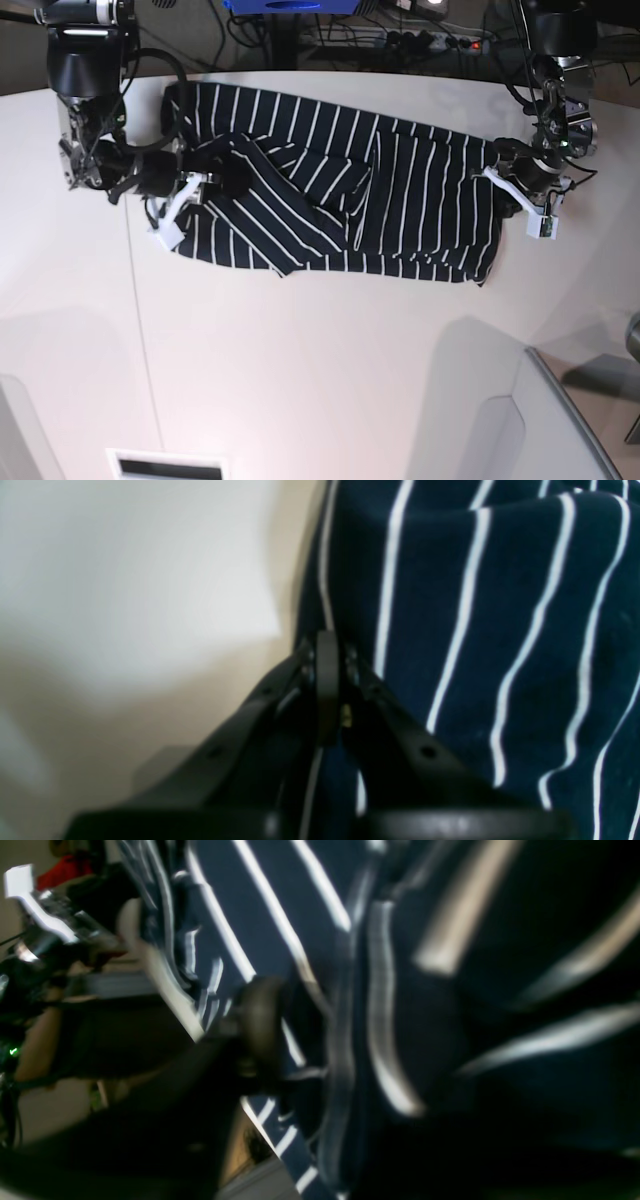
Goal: Layout the t-shirt on the table in an organized manner, then fold the t-shirt properly
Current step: 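Grasp the shirt's two ends with the left and right grippers, then fold the right gripper's end over toward the left gripper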
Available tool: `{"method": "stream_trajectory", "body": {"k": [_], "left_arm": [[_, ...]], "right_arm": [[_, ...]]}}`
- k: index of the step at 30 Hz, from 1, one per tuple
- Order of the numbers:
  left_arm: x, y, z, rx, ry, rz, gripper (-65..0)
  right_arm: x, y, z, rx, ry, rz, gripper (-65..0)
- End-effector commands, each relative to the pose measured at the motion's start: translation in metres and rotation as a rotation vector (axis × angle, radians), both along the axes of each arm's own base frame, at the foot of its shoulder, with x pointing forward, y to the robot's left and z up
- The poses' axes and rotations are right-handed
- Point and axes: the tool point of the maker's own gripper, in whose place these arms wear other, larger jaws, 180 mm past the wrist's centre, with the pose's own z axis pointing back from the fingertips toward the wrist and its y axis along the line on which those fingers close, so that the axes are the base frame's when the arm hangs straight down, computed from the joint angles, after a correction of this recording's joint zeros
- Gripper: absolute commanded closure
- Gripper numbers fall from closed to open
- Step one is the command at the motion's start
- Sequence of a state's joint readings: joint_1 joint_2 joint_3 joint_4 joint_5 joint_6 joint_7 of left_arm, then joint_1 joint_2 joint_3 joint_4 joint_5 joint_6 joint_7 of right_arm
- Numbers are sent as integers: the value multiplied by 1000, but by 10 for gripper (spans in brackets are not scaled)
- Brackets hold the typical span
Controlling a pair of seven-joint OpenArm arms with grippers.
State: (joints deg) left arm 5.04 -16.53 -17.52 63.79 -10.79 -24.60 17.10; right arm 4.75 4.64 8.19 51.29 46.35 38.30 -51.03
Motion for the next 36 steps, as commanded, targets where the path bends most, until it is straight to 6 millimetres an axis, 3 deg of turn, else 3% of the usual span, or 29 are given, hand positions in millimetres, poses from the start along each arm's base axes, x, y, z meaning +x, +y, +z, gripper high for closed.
{"method": "stream_trajectory", "body": {"k": [1, 3, 4, 8, 11, 18, 23, 26, 29, 36], "left_arm": [[11, 6, 14, 13, -50, -3, 0], [11, -8, 9, -6, -44, -21, 0], [11, -15, 7, -12, -37, -35, 0], [8, -59, -6, -46, -5, -138, 0], [19, -87, -5, -88, -23, -160, 0], [37, -142, -1, -146, -47, -233, 0], [32, -183, -7, -119, -26, -346, 0], [31, -202, -8, -122, -25, -370, 0], [35, -216, -5, -124, -35, -387, 0], [38, -229, -2, -139, -45, -394, 0]], "right_arm": [[7, -7, 4, -17, -15, 6, -105], [11, -10, 6, -24, -25, 4, -6], [14, -12, 7, -28, -29, 4, 0], [19, -25, 8, -60, -24, -13, -8], [24, -38, 11, -105, -6, -72, -8], [46, -60, 48, -206, -25, -189, -8], [59, -64, 78, -233, -39, -229, -8], [64, -54, 89, -241, -20, -229, -8], [66, -30, 97, -250, -13, -201, -8], [69, 11, 100, -229, 31, -175, -8]]}}
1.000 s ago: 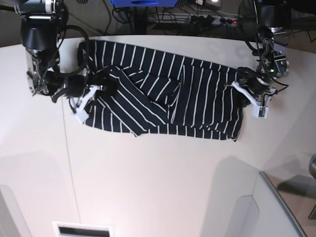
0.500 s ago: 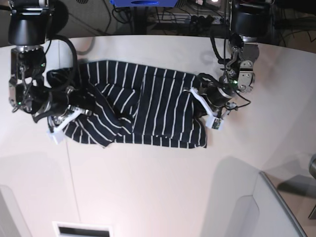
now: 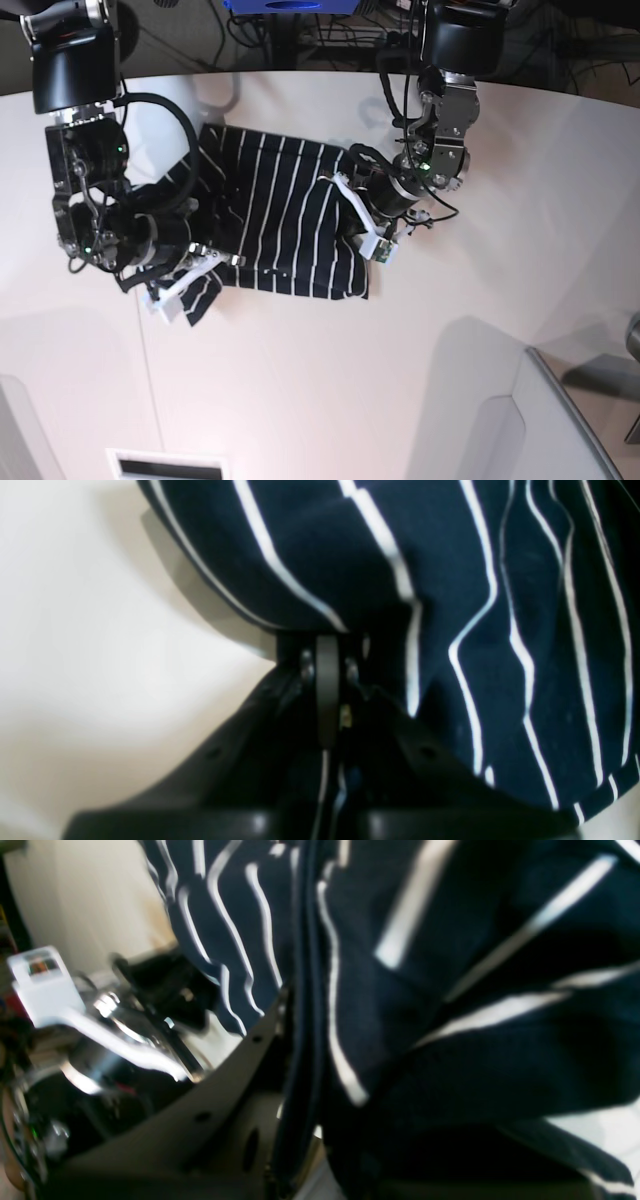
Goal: Layout the t-shirt on the table in an organized manner, then fold the t-shirt properly
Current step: 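Fold the right gripper's end over toward the left gripper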
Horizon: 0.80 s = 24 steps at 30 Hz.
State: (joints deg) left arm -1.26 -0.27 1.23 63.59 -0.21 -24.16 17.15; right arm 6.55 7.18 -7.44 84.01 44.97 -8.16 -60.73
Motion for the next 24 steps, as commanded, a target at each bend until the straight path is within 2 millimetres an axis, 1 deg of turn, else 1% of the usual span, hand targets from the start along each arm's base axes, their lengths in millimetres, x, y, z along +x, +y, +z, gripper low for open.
{"method": "stream_trajectory", "body": {"k": [1, 2, 5, 7, 10, 13, 17, 21, 22, 24], "left_arm": [[9, -4, 9, -16, -32, -5, 0], [8, -5, 9, -18, -30, -5, 0], [7, -8, 9, -24, -27, -5, 0], [7, -8, 9, -24, -27, -5, 0], [6, -8, 8, -24, -26, -5, 0], [6, -8, 8, -24, -26, -5, 0], [6, -8, 9, -24, -27, -5, 0], [6, -8, 9, -24, -27, -5, 0], [6, -8, 9, -24, -27, -5, 0], [5, -7, 8, -22, -26, -5, 0]], "right_arm": [[15, 10, 17, 39, -43, -2, -8], [16, 14, 19, 48, -44, -4, -8], [20, 18, 23, 57, -51, -7, -8], [25, 26, 29, 73, -61, 1, -8], [28, 30, 33, 81, -69, 3, -8], [23, 45, 33, 71, -70, 54, -8], [16, 66, 22, 58, -16, 46, -8], [16, 77, 9, 31, -7, 60, -8], [15, 83, 8, 34, -2, 67, -8], [13, 86, -2, 24, 18, 70, -8]]}}
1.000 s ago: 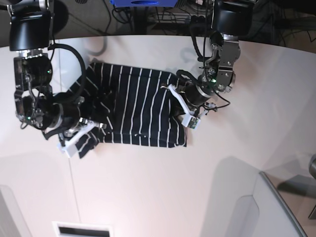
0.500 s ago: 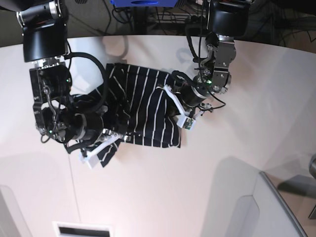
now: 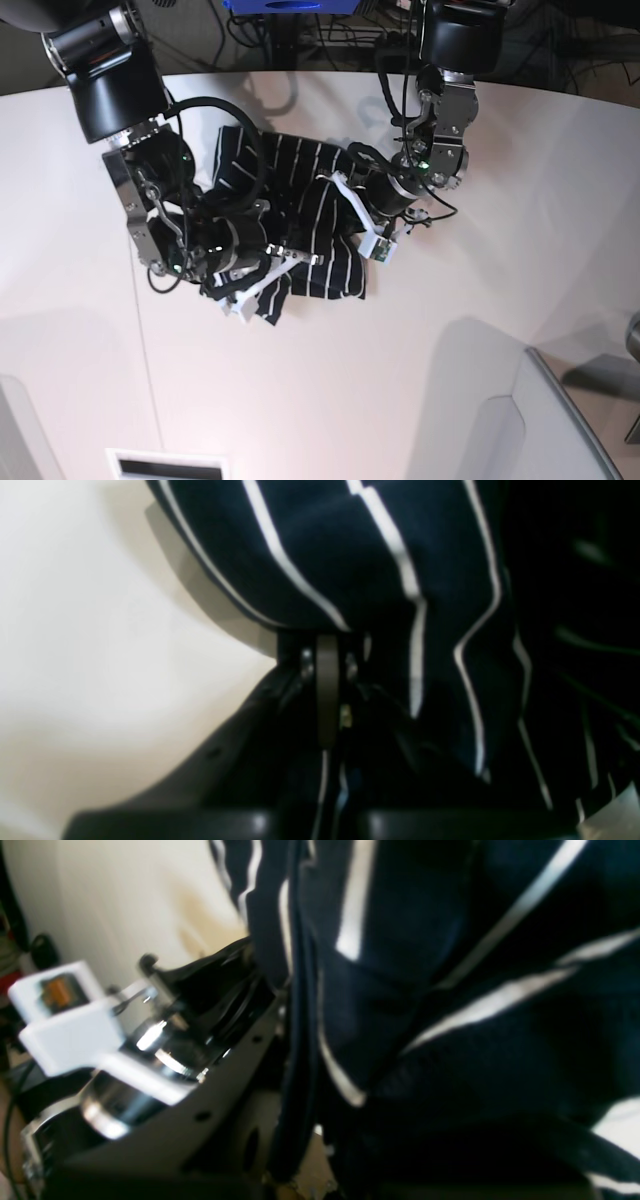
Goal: Layout the t-shirt on the table in an organized manner, then fold the t-shirt properly
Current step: 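Fold the right gripper's end over toward the left gripper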
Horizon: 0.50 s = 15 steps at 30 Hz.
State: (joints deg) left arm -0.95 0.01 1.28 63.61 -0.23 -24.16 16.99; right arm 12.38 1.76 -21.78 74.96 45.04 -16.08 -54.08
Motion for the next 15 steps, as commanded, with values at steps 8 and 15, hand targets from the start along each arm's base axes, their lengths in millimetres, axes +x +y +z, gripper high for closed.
{"method": "stream_trajectory", "body": {"k": [8, 15], "left_arm": [[8, -3, 9, -14, -30, -5, 0], [11, -2, 13, -23, -39, 6, 0]], "right_arm": [[8, 20, 8, 18, -3, -48, -20], [7, 35, 15, 48, -4, -42, -348]]}}
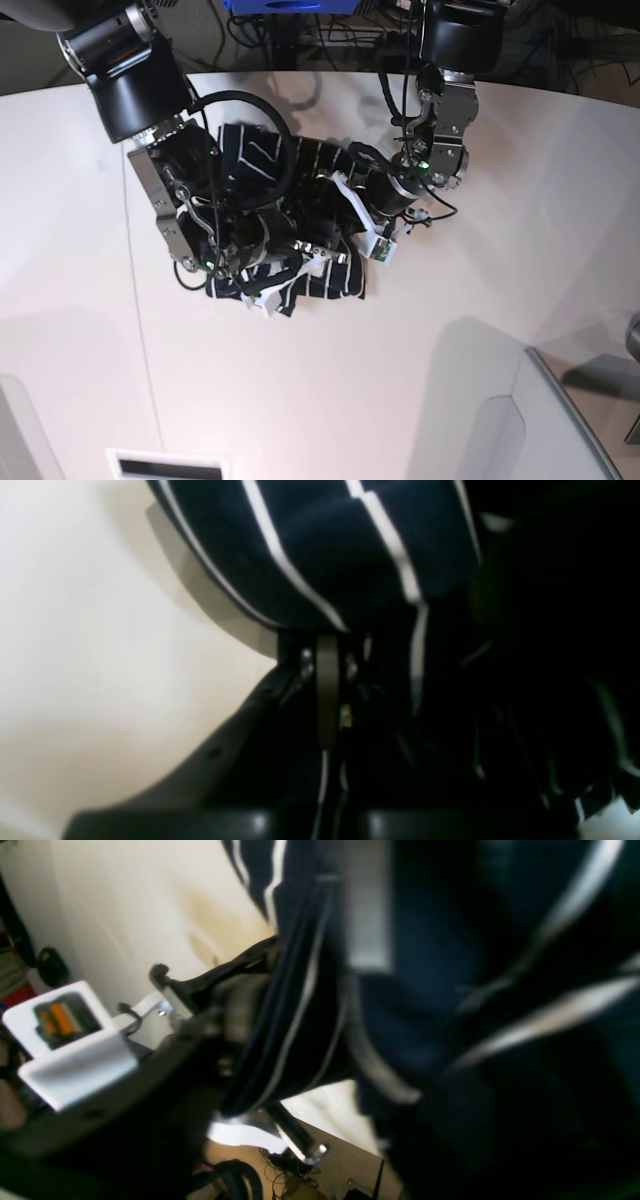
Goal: Layout the t-shirt on the table in an organized manner, then fold the t-shirt properly
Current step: 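Fold the right gripper's end over toward the left gripper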
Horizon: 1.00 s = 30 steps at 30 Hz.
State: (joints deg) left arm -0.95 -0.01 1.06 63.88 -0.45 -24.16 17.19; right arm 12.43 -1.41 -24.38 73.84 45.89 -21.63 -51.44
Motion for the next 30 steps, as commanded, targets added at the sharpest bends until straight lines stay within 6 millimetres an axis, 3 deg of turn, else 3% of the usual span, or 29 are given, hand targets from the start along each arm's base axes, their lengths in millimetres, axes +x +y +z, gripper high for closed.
{"method": "stream_trajectory", "body": {"k": [1, 5, 14, 21, 27, 30], "left_arm": [[11, -1, 13, -21, -41, 6, 0], [16, 5, 33, -10, -107, 6, 0], [23, 81, 56, 168, -69, 91, 0], [-9, 125, 57, 305, -27, 69, 0], [-46, 186, 62, 421, 52, 158, 0], [-55, 207, 59, 450, 81, 189, 0]], "right_arm": [[12, 8, 16, 26, -43, 6, -375], [15, 13, 21, 37, -50, 12, -378], [13, 17, 21, 33, -46, 22, -380], [4, 40, 23, -31, -26, 55, -381], [7, 49, 29, -45, -29, 58, -381], [6, 53, 31, -71, -33, 70, -381]]}}
